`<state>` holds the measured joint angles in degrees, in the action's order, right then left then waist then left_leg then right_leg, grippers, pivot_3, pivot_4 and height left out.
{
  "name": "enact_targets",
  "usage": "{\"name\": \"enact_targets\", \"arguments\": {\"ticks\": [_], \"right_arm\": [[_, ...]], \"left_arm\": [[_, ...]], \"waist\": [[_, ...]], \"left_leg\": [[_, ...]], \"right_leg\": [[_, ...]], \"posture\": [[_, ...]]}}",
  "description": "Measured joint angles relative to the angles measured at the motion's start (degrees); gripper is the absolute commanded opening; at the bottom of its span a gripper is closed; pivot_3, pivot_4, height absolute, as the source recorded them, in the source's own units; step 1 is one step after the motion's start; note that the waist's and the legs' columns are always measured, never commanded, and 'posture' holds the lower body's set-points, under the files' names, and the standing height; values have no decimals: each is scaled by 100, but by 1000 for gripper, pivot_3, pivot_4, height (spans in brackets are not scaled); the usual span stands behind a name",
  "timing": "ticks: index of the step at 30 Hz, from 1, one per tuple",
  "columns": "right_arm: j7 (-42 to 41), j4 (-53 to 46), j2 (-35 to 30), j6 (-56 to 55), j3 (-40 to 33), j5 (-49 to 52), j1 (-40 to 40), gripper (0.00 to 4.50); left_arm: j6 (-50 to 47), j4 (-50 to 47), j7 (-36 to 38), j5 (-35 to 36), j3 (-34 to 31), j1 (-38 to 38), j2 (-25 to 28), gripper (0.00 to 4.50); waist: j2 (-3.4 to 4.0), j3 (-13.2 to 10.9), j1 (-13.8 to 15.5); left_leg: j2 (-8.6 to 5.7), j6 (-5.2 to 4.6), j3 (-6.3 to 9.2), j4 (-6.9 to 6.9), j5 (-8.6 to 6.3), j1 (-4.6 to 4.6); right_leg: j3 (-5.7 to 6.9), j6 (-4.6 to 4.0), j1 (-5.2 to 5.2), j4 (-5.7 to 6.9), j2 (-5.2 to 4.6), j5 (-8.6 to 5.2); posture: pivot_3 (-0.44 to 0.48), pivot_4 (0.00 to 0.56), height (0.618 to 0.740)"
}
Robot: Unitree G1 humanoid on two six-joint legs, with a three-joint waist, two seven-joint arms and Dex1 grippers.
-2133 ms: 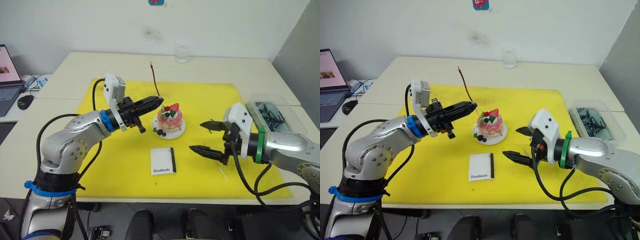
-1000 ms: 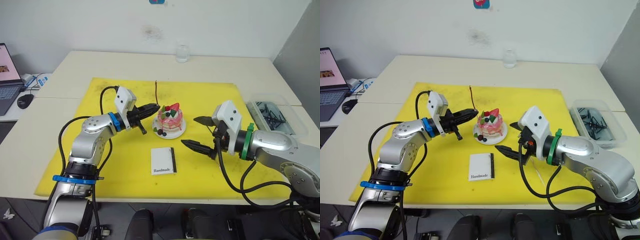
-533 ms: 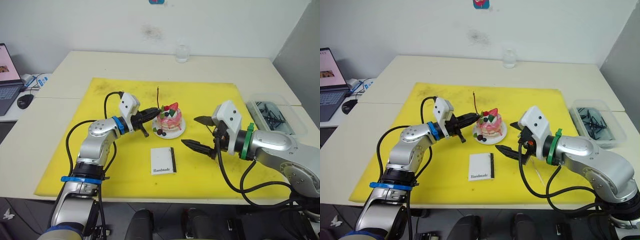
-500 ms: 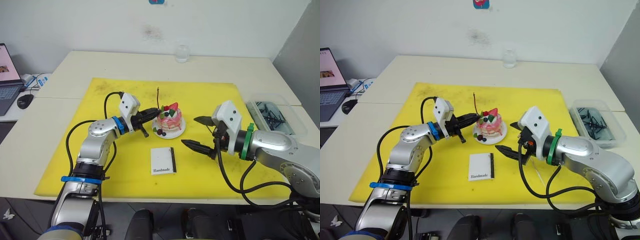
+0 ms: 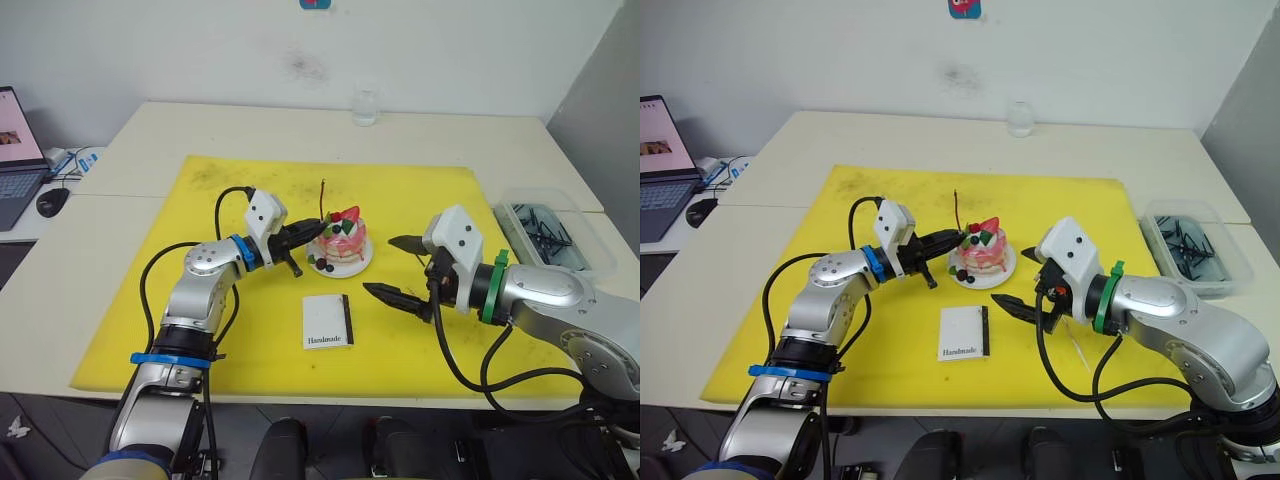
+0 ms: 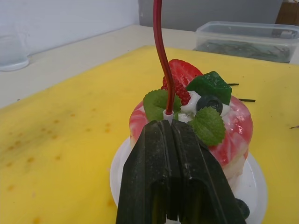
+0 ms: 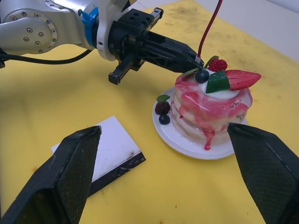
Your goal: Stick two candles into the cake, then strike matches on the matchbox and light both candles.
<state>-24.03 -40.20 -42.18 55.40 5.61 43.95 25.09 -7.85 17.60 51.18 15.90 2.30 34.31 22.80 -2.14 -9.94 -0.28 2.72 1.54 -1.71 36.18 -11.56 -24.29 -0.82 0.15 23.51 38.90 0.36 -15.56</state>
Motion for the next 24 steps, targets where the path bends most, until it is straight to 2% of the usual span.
{"name": "enact_targets", "arguments": {"ticks": [2, 14, 20, 24], "right_arm": [[-16, -3, 0, 1, -1, -2, -21, 4500], [-106, -7, -10, 2, -3, -167, -138, 4500], [-84, 8, 141, -124, -18, -350, -117, 4500], [-74, -3, 182, -351, -325, -516, -142, 4500]], "left_arm": [[-60, -18, -43, 12, -19, 1, -4, 776], [-736, -680, -270, 202, -366, -26, 186, 4485], [-834, -1017, -331, 213, -601, -194, 471, 4485], [-975, -1513, -144, 341, -721, -561, 925, 4485]], "waist": [[0, 0, -1], [0, 0, -2], [0, 0, -16], [0, 0, -20]], "left_leg": [[0, 0, 0, 0, 0, 0], [1, 0, 2, 0, 0, 1], [1, 0, 2, 0, 0, 6], [6, 1, 3, -3, 0, 6]], "right_leg": [[1, 0, -1, 0, 0, 0], [-1, 0, 0, 0, 1, 0], [-4, 0, 0, 4, 2, 0], [-4, 0, 1, 3, 1, 0]], "posture": [[0, 150, 740], [0, 150, 740], [0, 150, 740], [0, 150, 740]]}}
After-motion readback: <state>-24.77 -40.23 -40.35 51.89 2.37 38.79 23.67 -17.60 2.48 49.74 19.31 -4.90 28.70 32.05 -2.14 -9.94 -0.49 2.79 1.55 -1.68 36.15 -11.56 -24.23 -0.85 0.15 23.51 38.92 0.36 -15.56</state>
